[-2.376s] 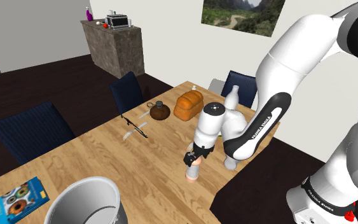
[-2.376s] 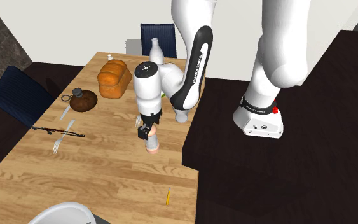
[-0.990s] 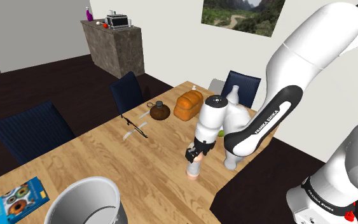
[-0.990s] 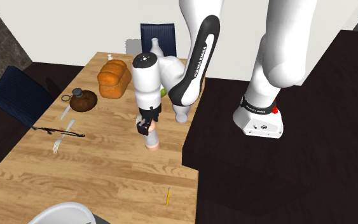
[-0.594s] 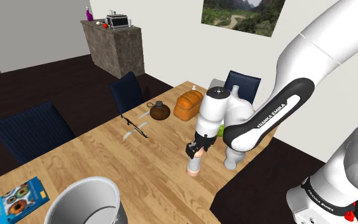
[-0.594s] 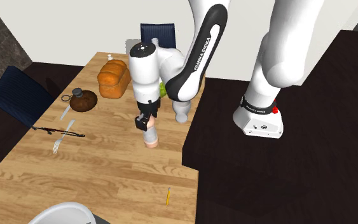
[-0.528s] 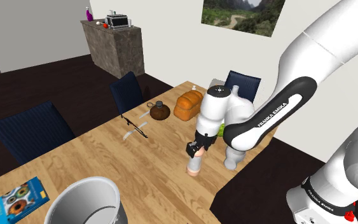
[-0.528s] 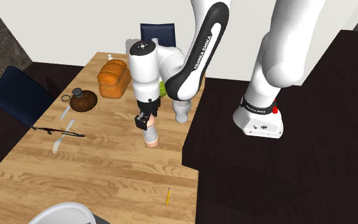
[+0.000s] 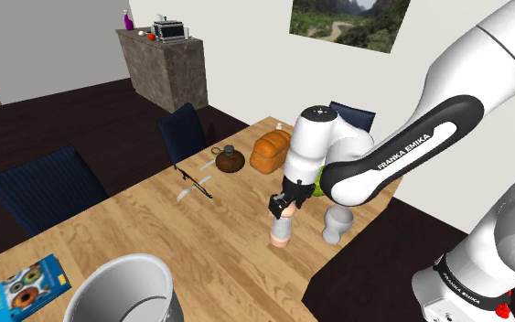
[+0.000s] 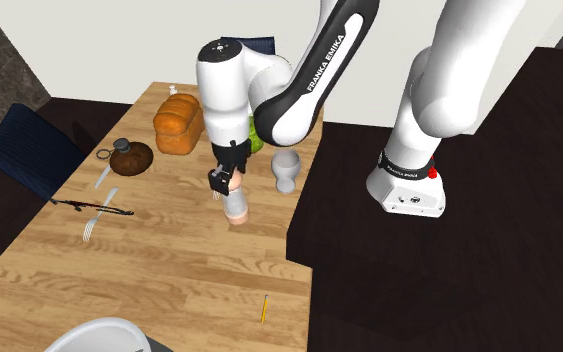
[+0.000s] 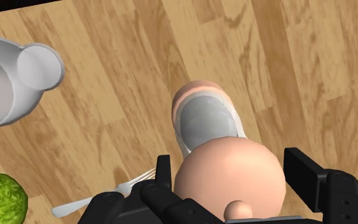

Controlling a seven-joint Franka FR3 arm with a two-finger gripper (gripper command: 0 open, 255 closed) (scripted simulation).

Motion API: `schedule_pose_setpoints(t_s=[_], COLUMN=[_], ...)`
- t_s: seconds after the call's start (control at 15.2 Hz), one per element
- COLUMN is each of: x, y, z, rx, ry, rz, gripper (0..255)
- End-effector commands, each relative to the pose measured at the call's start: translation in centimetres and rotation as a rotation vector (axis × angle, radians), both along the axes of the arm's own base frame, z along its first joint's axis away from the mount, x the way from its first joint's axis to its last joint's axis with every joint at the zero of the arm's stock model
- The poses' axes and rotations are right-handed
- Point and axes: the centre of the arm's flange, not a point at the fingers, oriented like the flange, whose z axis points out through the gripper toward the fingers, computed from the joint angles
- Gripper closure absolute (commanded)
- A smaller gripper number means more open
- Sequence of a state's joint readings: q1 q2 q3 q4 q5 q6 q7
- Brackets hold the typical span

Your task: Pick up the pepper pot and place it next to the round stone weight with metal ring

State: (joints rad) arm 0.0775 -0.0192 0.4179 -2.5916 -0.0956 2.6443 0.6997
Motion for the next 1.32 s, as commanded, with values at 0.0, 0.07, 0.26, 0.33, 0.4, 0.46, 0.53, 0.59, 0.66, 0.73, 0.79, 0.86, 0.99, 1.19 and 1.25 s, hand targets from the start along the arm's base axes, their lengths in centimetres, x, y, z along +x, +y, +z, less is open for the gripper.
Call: schedule_pose_setpoints(t_s=[0.0, 0.07, 0.26, 0.33, 0.4, 0.46, 0.53, 0.59, 0.66, 0.73, 0.79, 0.86, 0.99, 1.19, 1.25], x=[0.1, 0.1, 0.1, 0.1, 0.1, 0.1, 0.1, 0.1, 0.1, 0.1, 0.1, 0.1, 0.1, 0.1, 0.1], y=[0.0, 0.0, 0.0, 0.0, 0.0, 0.0, 0.0, 0.0, 0.0, 0.0, 0.0, 0.0, 0.0, 0.0, 0.0], z=[1.1, 1.6, 3.2, 3.8, 4.3, 4.8, 5.3, 5.9, 6.4, 6.9, 7.5, 8.0, 9.0, 10.6, 11.1], rx=[0.0, 0.0, 0.0, 0.0, 0.0, 0.0, 0.0, 0.0, 0.0, 0.0, 0.0, 0.0, 0.0, 0.0, 0.0], ry=[0.0, 0.0, 0.0, 0.0, 0.0, 0.0, 0.0, 0.0, 0.0, 0.0, 0.0, 0.0, 0.0, 0.0, 0.0], rz=[0.0, 0.0, 0.0, 0.0, 0.0, 0.0, 0.0, 0.0, 0.0, 0.0, 0.0, 0.0, 0.0, 0.0, 0.0], gripper=[255, 255, 255, 255, 255, 255, 255, 255, 255, 255, 255, 255, 255, 255, 255])
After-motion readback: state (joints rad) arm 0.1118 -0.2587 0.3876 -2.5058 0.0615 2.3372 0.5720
